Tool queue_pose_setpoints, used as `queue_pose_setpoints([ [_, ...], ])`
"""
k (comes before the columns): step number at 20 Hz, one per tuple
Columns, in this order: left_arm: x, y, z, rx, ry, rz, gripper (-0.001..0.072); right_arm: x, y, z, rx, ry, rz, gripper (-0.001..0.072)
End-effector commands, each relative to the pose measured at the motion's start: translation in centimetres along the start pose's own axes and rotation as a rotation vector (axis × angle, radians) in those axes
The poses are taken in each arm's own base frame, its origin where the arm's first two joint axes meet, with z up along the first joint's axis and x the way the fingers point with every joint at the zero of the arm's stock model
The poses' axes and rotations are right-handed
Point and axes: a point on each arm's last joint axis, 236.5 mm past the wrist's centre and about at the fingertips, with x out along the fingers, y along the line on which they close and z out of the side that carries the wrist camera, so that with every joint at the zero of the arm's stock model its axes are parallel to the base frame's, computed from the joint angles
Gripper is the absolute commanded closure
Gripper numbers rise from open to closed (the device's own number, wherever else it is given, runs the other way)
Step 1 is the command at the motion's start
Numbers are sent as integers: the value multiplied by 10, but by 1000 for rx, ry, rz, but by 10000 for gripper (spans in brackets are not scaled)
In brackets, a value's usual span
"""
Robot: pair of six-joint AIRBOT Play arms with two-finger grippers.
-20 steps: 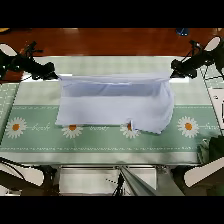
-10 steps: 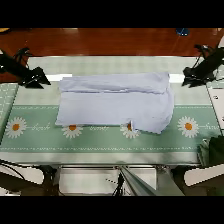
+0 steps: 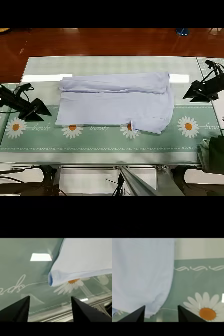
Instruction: Fold the shirts.
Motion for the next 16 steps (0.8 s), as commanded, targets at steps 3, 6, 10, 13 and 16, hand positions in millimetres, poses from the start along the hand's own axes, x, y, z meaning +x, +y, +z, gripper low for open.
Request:
queue_pose_setpoints([
  [3, 25, -5, -1, -29, -55, -117, 115, 18, 20, 7, 13, -99, 140, 216],
  [6, 38, -9, 1, -14, -28, -105, 115, 17, 21, 7, 14, -101, 143, 216],
  [10, 63, -15, 6, -11, 9, -76, 141, 12, 23, 9, 7, -122, 139, 216],
  [13, 69, -14, 19, -25, -35, -50, 689, -3, 25, 6, -13, -154, 116, 217],
  [16, 66, -13, 13, -18, -11, -63, 689, -16, -16, -10, -8, -154, -41, 216],
])
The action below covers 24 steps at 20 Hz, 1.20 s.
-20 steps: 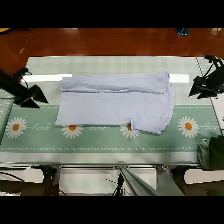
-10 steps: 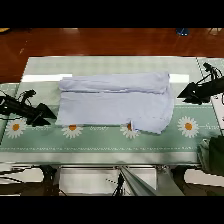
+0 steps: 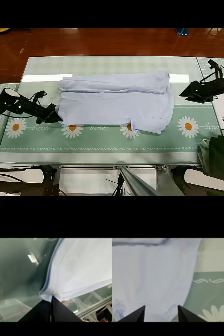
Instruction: Fold the shirts.
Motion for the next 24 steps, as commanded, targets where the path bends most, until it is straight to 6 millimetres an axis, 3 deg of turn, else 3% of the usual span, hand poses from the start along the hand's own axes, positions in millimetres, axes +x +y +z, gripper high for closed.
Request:
queue_pose_setpoints([
  [1, 0, 3, 1, 0, -3, 4, 690, -16, -40, -21, 34, 12, -133, 216],
  [3, -2, 2, 1, 15, -7, 1, 689, -5, -53, -53, 134, 49, -90, 216],
  [5, -2, 2, 1, 20, -8, 1, 689, 19, -49, -86, 165, 92, -25, 216],
  [7, -2, 2, 1, 19, -7, 0, 690, 42, -38, -102, 199, 86, 38, 216],
  [10, -3, 1, -1, 22, -2, -2, 689, 69, -25, -112, 281, 58, 134, 216],
  [14, -4, -1, 0, 32, -8, -8, 690, 84, -13, -110, 334, 5, 212, 217],
  [16, -4, -11, 3, 44, -22, -48, 689, 91, -12, -112, 333, 2, 202, 217],
  [18, -5, -21, 7, 56, -39, -91, 689, 102, 2, -116, 295, 27, 186, 220],
  [19, -5, -23, 7, 54, -42, -100, 689, 108, 10, -117, 274, 37, 176, 265],
  [20, -5, -23, 7, 54, -41, -101, 689, 113, 18, -118, 262, 44, 167, 367],
  [22, -7, -26, 6, 57, -39, -107, 690, 116, 33, -116, 254, 46, 187, 696],
  [24, -16, -33, 8, 95, -52, -110, 690, 103, 49, -94, 245, -1, 252, 692],
])
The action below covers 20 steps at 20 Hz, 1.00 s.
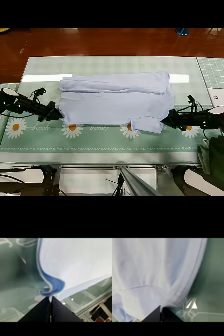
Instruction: Fold the shirts.
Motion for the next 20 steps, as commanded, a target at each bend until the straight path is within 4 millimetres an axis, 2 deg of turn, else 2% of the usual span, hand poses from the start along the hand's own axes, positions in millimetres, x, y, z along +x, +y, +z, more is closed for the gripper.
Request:
queue_pose_setpoints([
  [1, -15, -16, 8, 59, -32, -20, 690, -12, 42, 26, -32, -67, 98, 692],
  [3, -42, -38, 31, 130, -129, -23, 690, -42, 76, 69, -84, -191, 153, 692],
  [6, -92, -94, 74, 229, -319, -103, 690, -99, 124, 145, -108, -480, 222, 693],
  [8, -118, -123, 106, 263, -469, -142, 690, -129, 133, 183, -95, -629, 221, 693],
  [9, -123, -131, 119, 275, -526, -134, 690, -133, 135, 195, -86, -655, 221, 693],
  [11, -117, -137, 138, 281, -580, -115, 690, -129, 138, 211, -83, -663, 224, 693],
  [15, -87, -131, 165, 259, -601, -87, 690, -95, 144, 244, -103, -685, 184, 693],
  [20, -87, -108, 199, 202, -704, -42, 690, -60, 128, 273, -108, -696, 112, 693],
])
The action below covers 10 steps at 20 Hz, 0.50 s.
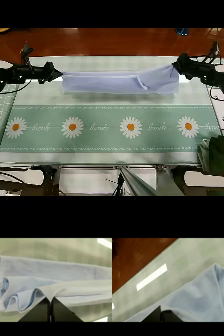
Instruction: Fold the shirts.
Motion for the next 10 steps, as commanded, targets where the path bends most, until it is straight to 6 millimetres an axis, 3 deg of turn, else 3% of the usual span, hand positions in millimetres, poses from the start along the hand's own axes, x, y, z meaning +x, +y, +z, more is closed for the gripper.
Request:
queue_pose_setpoints([
  [1, 13, 21, 19, -21, -84, 53, 690, 28, -21, 4, -14, -23, -52, 693],
  [4, 31, 33, 8, -37, -48, 63, 690, 42, -40, -10, -9, 19, -82, 692],
  [7, 45, 36, -2, -23, -13, 63, 686, 46, -44, -26, -11, 79, -80, 683],
  [8, 47, 38, -4, -26, -7, 65, 625, 46, -43, -28, -33, 89, -76, 571],
  [9, 47, 40, -5, -29, -5, 66, 469, 44, -40, -30, -52, 102, -66, 437],
  [10, 46, 41, -4, -34, -5, 66, 245, 39, -38, -29, -93, 111, -55, 381],
])
